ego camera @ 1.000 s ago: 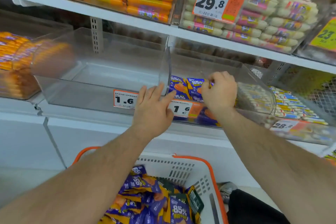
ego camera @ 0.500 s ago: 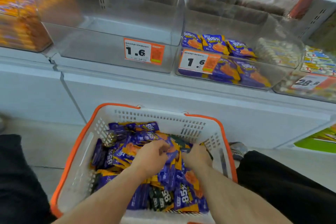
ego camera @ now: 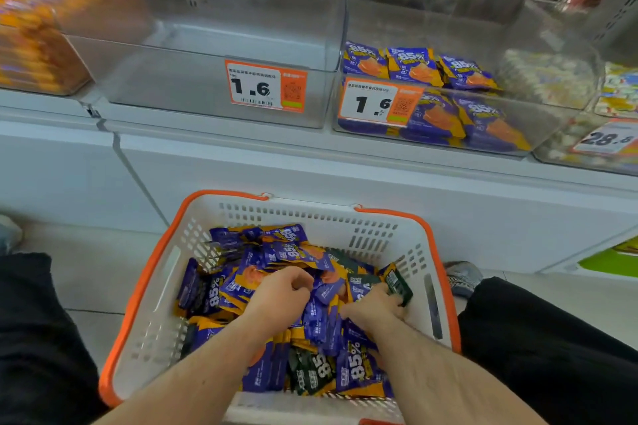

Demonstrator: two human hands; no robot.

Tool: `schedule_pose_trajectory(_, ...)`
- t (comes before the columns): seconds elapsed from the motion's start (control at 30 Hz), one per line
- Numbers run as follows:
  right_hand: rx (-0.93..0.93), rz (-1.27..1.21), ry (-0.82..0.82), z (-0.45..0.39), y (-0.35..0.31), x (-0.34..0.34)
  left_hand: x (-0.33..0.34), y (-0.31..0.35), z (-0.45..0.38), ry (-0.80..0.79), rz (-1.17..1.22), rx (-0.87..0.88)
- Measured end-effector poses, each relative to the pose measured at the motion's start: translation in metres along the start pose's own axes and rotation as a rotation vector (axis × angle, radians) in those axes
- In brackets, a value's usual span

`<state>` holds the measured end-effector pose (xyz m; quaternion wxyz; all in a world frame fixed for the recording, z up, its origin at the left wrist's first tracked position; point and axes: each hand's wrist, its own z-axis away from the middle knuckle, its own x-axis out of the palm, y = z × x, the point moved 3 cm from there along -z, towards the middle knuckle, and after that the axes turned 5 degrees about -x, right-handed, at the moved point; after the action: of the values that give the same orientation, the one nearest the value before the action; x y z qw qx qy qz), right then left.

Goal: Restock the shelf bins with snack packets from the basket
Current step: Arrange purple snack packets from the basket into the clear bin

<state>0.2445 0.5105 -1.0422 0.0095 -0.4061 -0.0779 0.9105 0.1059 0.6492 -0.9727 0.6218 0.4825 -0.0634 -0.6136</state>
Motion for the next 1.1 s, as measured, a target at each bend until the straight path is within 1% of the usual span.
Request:
schedule_pose_trajectory(0.07,0.026,-0.040,-0.002,0.005,-0.004,-0.011,0.001,-0.002,-0.001,-0.009,0.108,-0.068)
schedule_pose_trajectory(0.1,0.018,-0.042,-0.001,0.006,-0.008,-0.016,0.002,-0.001,-0.001,-0.020,0.209,-0.124)
schedule_pose_trajectory(0.17,-0.056,-0.019,0.012,0.011,-0.021,-0.030,0.005,0.006,0.003,-0.090,0.468,-0.282)
schedule_pose_trajectory(0.23,-0.182,-0.010,0.035,0.019,-0.037,-0.045,0.011,0.015,0.009,-0.195,0.695,-0.363)
schedule_pose_trajectory(0.3,-0.312,0.021,0.038,0.035,-0.053,-0.061,0.013,0.025,0.010,-0.258,0.876,-0.353)
schedule_pose_trajectory(0.33,-0.383,0.046,0.049,0.048,-0.060,-0.071,0.013,0.030,0.010,-0.257,0.954,-0.342)
schedule_pose_trajectory(0.37,-0.457,0.071,0.068,0.060,-0.065,-0.079,0.011,0.035,0.009,-0.237,1.032,-0.323)
schedule_pose_trajectory(0.43,-0.604,0.103,0.136,0.086,-0.074,-0.096,0.003,0.046,0.006,-0.157,1.110,-0.246)
schedule_pose_trajectory(0.57,-0.770,0.128,0.238,0.121,-0.082,-0.123,-0.017,0.068,0.010,-0.050,1.118,-0.027)
schedule_pose_trajectory(0.63,-0.810,0.091,0.344,0.132,-0.085,-0.139,-0.032,0.084,0.019,0.007,1.096,0.076)
schedule_pose_trajectory(0.83,-0.999,-0.105,0.633,0.161,-0.092,-0.190,-0.073,0.158,0.039,0.035,0.952,0.374)
schedule_pose_trajectory(0.9,-1.019,-0.207,0.764,0.164,-0.091,-0.215,-0.083,0.193,0.045,0.052,0.846,0.506)
schedule_pose_trajectory(0.97,-1.045,-0.291,0.894,0.169,-0.089,-0.245,-0.091,0.227,0.046,0.106,0.726,0.641)
schedule_pose_trajectory(1.03,-1.020,-0.338,0.910,0.172,-0.087,-0.277,-0.095,0.255,0.040,0.185,0.556,0.777)
schedule_pose_trajectory(1.1,-1.000,-0.326,0.934,0.168,-0.084,-0.309,-0.100,0.277,0.035,0.286,0.327,0.908)
